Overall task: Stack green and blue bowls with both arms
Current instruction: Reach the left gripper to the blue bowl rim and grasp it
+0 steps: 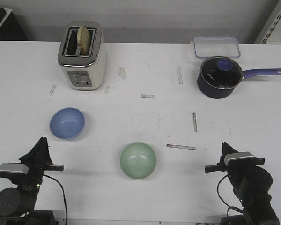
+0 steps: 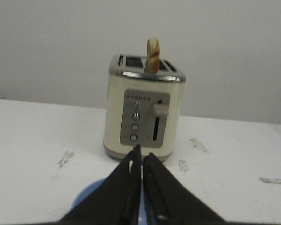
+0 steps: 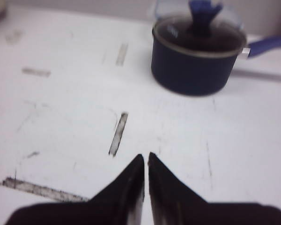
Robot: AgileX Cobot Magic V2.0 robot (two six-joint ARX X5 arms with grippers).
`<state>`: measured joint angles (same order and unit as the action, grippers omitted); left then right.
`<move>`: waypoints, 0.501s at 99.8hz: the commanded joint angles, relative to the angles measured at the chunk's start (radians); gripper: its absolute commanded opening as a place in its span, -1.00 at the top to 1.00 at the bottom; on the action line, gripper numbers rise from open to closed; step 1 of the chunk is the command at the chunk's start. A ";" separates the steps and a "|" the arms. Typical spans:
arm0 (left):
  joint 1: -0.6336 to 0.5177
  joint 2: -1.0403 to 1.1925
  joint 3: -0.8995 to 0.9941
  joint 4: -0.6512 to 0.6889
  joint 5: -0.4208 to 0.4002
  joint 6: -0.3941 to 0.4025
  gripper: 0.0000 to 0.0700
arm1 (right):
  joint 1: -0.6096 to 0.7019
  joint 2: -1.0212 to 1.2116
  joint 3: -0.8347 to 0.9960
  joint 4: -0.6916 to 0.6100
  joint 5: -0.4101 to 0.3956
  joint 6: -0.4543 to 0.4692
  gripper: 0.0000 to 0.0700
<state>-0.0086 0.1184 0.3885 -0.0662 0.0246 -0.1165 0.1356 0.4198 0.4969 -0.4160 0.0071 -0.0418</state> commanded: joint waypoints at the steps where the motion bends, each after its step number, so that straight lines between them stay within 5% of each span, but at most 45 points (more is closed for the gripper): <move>1: 0.001 0.101 0.155 -0.083 -0.003 0.008 0.99 | 0.000 0.006 0.007 0.010 0.001 -0.005 0.98; 10: 0.001 0.254 0.349 -0.208 -0.003 0.043 0.89 | 0.000 0.008 0.007 0.010 0.001 -0.005 0.98; 37: 0.002 0.666 0.788 -0.500 -0.008 0.075 -0.32 | 0.000 0.010 0.007 0.011 0.001 -0.005 0.98; 50: 0.005 0.811 0.852 -0.554 -0.034 0.074 -0.40 | 0.000 0.010 0.007 0.011 0.001 -0.005 0.98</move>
<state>-0.0086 0.8642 1.2255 -0.6060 -0.0025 -0.0525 0.1356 0.4255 0.4969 -0.4141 0.0063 -0.0418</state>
